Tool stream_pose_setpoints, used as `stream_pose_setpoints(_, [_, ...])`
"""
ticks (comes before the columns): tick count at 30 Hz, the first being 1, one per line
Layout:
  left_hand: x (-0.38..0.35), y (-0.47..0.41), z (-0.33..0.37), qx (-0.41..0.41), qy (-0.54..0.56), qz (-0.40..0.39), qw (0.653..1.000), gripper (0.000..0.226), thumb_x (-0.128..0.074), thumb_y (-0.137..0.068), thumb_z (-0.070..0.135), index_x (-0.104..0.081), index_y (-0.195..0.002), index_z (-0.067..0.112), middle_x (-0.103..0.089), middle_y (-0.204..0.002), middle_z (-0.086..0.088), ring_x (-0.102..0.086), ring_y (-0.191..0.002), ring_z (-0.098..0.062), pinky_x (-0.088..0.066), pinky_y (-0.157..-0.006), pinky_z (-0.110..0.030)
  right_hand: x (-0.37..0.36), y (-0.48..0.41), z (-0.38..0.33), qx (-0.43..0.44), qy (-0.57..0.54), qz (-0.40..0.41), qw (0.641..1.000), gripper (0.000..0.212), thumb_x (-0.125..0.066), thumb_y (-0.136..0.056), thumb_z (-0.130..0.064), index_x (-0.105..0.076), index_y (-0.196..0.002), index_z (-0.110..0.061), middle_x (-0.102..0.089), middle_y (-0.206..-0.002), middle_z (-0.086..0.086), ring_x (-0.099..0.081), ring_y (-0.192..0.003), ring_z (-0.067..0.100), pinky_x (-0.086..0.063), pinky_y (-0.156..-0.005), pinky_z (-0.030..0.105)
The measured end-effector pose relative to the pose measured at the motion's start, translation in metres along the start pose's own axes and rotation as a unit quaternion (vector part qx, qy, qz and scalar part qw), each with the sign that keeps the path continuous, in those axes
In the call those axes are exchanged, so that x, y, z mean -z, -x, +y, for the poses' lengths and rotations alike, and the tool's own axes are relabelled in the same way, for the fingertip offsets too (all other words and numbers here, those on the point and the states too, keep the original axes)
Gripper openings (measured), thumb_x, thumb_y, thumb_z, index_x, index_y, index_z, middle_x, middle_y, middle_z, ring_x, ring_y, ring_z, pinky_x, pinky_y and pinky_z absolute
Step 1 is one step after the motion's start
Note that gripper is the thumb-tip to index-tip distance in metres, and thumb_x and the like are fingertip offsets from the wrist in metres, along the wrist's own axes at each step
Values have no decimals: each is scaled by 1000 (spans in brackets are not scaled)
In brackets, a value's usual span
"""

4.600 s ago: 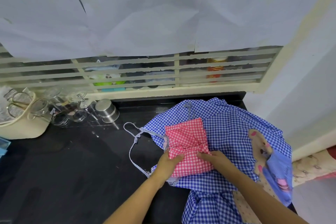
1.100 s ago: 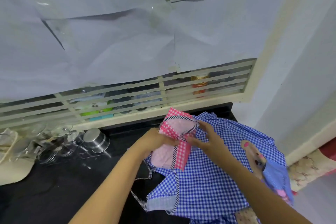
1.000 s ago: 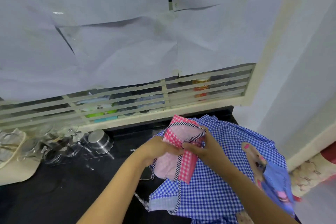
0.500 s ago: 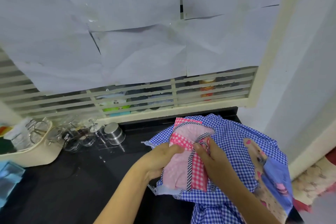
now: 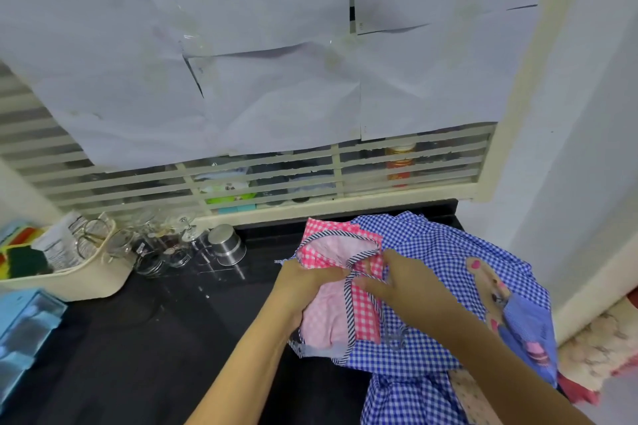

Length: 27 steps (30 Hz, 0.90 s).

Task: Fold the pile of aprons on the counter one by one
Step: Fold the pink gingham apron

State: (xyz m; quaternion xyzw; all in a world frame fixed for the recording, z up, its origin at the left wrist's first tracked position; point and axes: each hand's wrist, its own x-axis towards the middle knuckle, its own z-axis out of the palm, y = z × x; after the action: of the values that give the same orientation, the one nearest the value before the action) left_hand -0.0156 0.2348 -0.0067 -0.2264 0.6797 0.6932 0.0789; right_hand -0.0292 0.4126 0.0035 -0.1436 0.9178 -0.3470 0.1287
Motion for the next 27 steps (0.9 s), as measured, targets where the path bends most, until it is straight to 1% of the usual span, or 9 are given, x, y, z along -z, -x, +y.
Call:
stream_pose_setpoints(2, [4, 0, 0, 8, 14, 0, 1000, 29, -82, -68, 4, -70, -95, 2, -74, -90, -14, -72, -84, -29, -59, -73, -37, 8, -2, 2, -21, -18, -45, 999, 41, -67, -82, -48, -56, -80, -9, -56, -70, 2, -48, -62, 10, -34, -57, 23])
stream_pose_setpoints(4, [6, 0, 1, 27, 16, 1, 1000, 34, -82, -68, 4, -69, -99, 0, -74, -92, -16, -71, -85, -31, -58, -75, -39, 11, -4, 2, -11, -43, -59, 997, 52, -72, -75, -50, -62, -84, 1, -59, -73, 11, -51, -62, 14, -39, -60, 28])
stream_pose_setpoints(9, [8, 4, 7, 45, 16, -138, 989, 40, -79, -68, -5, -67, -105, 0, -71, -104, -20, -68, -96, -33, -55, -86, -43, 9, 1, -9, 40, -29, -98, 994, 7, -68, -84, -25, -67, -88, -19, -67, -78, -9, -62, -66, -2, -49, -63, 14])
stream_pose_setpoints(12, [15, 6, 10, 33, 8, -239, 970, 51, -84, -64, 4, -66, -112, 5, -67, -115, -18, -65, -105, -31, -53, -92, -41, 9, 3, -14, 48, 29, -112, 992, 30, -51, -93, -19, -51, -64, -21, -51, -62, -7, -48, -49, -2, -37, -49, 13])
stream_pose_setpoints(15, [20, 5, 13, 31, 33, -310, 950, 56, -87, -59, 14, -68, -111, 7, -68, -113, -15, -66, -104, -27, -54, -88, -37, 9, 0, -16, 30, -13, -124, 992, 27, -43, -95, -14, -58, -76, -2, -59, -72, 6, -51, -58, 10, -43, -56, 23])
stream_pose_setpoints(17, [20, 5, 14, 38, 61, -312, 947, 48, -90, -55, 11, -75, -100, 9, -71, -105, -15, -68, -96, -26, -56, -83, -36, 9, -3, -18, 20, -37, -152, 988, 26, -41, -97, -13, -58, -89, 6, -60, -76, 12, -53, -64, 20, -46, -63, 28])
stream_pose_setpoints(20, [19, 2, 13, 37, 76, -262, 961, 28, -78, -62, -3, -78, -87, 10, -72, -97, -16, -70, -87, -27, -57, -79, -39, 15, -2, -25, 25, -36, -193, 980, 28, -41, -99, -12, -58, -105, 9, -50, -72, -1, -42, -61, 7, -37, -56, 15])
stream_pose_setpoints(23, [19, -1, 10, 40, 86, -215, 972, 29, -72, -62, -4, -77, -88, 7, -71, -101, -20, -69, -89, -30, -55, -85, -42, 28, -2, -30, 41, -24, -236, 971, 26, -43, -99, -8, -62, -81, -7, -58, -73, -7, -46, -63, 4, -38, -55, 9])
stream_pose_setpoints(27, [28, -7, 5, 51, 119, -165, 978, 48, -80, -57, -2, -69, -104, 1, -67, -111, -24, -67, -95, -36, -52, -89, -47, 62, -7, -13, 75, 27, -209, 975, 27, -56, -93, -38, -66, -75, -20, -58, -59, -8, -51, -56, 7, -44, -57, 24])
